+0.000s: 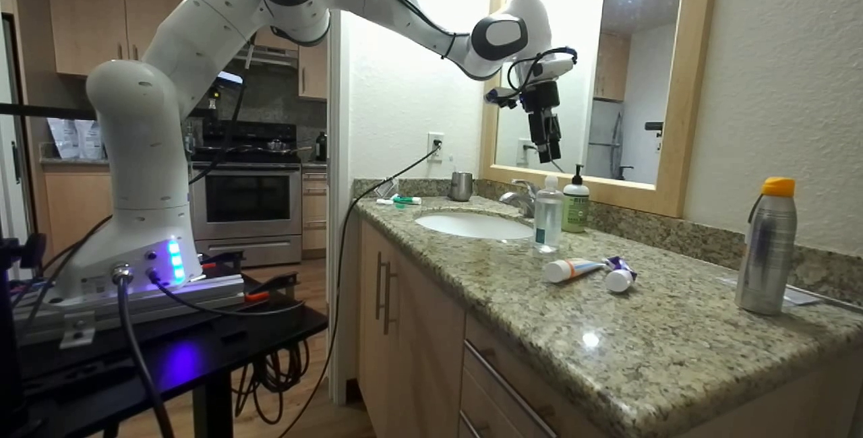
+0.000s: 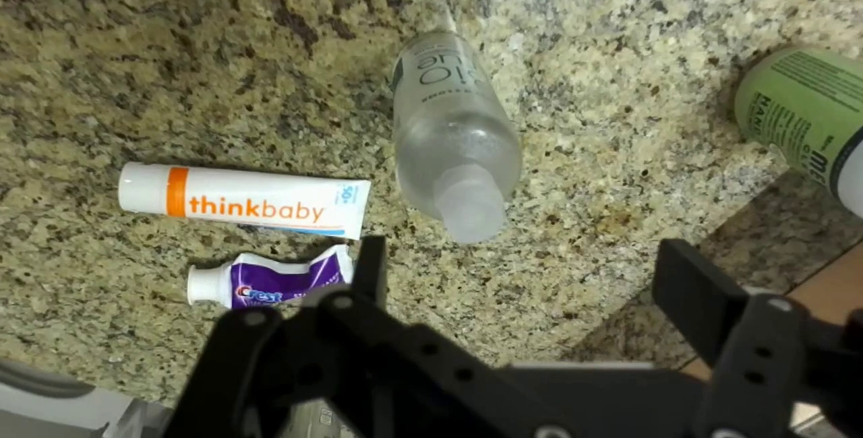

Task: Move the clear bottle to the left side of the counter

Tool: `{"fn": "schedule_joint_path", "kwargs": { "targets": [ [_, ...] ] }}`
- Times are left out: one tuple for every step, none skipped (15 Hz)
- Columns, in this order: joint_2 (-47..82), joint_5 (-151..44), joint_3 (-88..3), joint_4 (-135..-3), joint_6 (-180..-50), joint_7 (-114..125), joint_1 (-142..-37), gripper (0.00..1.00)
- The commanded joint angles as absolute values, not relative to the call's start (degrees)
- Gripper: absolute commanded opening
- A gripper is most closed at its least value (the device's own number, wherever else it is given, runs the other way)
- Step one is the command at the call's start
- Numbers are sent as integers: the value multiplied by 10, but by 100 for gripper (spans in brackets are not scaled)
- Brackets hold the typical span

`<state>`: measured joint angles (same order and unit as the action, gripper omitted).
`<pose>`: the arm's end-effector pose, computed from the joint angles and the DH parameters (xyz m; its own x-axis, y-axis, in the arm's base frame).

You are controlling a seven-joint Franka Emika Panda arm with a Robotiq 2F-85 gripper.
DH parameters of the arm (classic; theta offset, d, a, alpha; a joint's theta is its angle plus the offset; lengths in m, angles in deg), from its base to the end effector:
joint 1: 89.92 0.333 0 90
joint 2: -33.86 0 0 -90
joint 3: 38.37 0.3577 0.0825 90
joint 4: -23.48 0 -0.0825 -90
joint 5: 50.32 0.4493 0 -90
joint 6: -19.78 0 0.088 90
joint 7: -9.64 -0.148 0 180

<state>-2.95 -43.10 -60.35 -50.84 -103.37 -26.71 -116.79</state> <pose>0.6151 -0.5795 0.3858 0.1141 -0.9579 0.2633 -0.9890 -0.1347 -0.0612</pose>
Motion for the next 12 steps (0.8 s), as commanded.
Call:
{"fn": "schedule_joint_path", "kwargs": {
  "targets": [
    [-52, -465, -612, -515, -1025, -287, -1147, 100],
    [-59, -472, -611, -515, -1025, -291, -1144, 100],
    [-69, -485, -615, -512, -1029, -299, -1139, 100],
    [-78, -495, -619, -507, -1029, -309, -1135, 100],
    [-88, -505, -622, -502, -1027, -321, -1134, 100],
    [-94, -513, -623, -500, -1028, -327, -1132, 100],
    [-98, -522, -627, -500, -1031, -337, -1130, 100],
    [-100, -530, -629, -500, -1027, -338, -1128, 100],
    [-101, -540, -635, -504, -1035, -349, -1124, 100],
    [-94, -525, -620, -509, -1033, -335, -1133, 100],
    [-95, -530, -624, -509, -1033, -340, -1131, 100],
    [-96, -532, -626, -509, -1033, -342, -1130, 100]
  ]
}}
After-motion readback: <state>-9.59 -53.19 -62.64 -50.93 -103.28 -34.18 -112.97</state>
